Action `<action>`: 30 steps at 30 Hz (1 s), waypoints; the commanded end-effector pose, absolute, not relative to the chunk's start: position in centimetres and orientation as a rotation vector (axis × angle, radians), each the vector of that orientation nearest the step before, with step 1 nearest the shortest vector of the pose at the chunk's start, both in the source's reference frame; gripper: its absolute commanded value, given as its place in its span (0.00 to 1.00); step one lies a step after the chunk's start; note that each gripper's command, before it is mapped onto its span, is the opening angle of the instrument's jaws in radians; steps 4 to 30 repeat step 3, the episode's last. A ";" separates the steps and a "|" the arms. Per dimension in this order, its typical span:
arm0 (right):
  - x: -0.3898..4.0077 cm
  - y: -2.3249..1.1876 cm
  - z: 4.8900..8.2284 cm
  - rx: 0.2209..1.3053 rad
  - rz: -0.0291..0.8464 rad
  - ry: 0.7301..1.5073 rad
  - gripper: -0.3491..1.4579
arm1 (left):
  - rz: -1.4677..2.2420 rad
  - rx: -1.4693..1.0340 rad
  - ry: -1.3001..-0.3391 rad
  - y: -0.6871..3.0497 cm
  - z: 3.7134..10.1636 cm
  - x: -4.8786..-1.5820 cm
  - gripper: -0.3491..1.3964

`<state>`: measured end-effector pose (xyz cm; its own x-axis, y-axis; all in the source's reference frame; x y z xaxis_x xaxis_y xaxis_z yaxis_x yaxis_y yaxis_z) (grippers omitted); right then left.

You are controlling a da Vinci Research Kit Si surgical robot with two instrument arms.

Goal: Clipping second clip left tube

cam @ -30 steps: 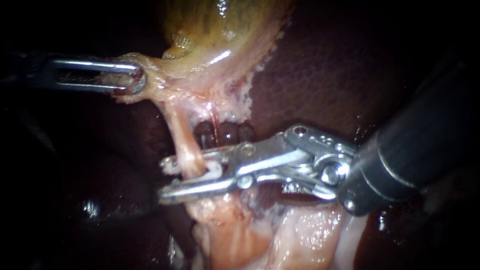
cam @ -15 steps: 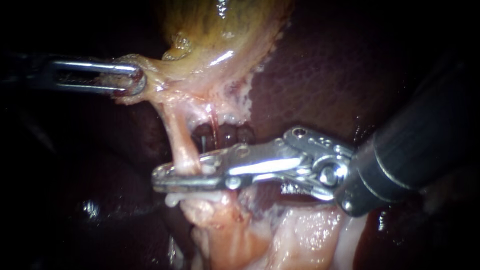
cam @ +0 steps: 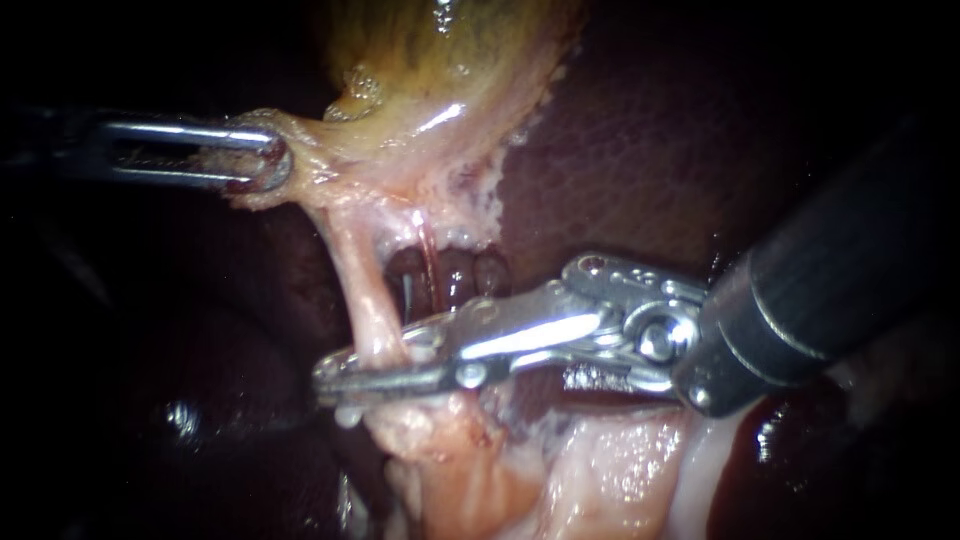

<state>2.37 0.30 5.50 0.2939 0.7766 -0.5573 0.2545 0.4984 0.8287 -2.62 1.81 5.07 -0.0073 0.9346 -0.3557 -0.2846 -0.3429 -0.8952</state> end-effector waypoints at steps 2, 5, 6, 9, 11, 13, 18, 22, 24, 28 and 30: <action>2.38 0.30 5.51 1.043 0.446 1.268 0.00 | 1.552 -1.260 -0.767 1.81 5.08 -2.62 0.00; 2.38 0.30 5.51 1.043 0.446 1.268 0.00 | 1.552 -1.260 -0.767 1.81 5.08 -2.62 0.00; 2.38 0.30 5.51 1.043 0.446 1.268 0.00 | 1.552 -1.260 -0.767 1.81 5.08 -2.62 0.00; 2.38 0.30 5.51 1.043 0.446 1.268 0.00 | 1.552 -1.260 -0.767 1.81 5.08 -2.62 0.00; 2.38 0.30 5.51 1.043 0.446 1.268 0.00 | 1.552 -1.260 -0.767 1.81 5.08 -2.62 0.00; 2.38 0.30 5.51 1.043 0.446 1.268 0.00 | 1.552 -1.260 -0.767 1.81 5.08 -2.62 0.00; 2.38 0.30 5.51 1.043 0.446 1.268 0.00 | 1.552 -1.260 -0.767 1.81 5.08 -2.62 0.00; 2.38 0.30 5.51 1.043 0.446 1.268 0.00 | 1.552 -1.260 -0.767 1.81 5.08 -2.62 0.00; 2.38 0.30 5.51 1.043 0.446 1.268 0.00 | 1.552 -1.260 -0.767 1.81 5.08 -2.62 0.00; 2.38 0.30 5.51 1.043 0.446 1.268 0.00 | 1.552 -1.260 -0.767 1.81 5.08 -2.62 0.00; 2.38 0.30 5.51 1.043 0.446 1.268 0.00 | 1.552 -1.260 -0.767 1.81 5.08 -2.62 0.00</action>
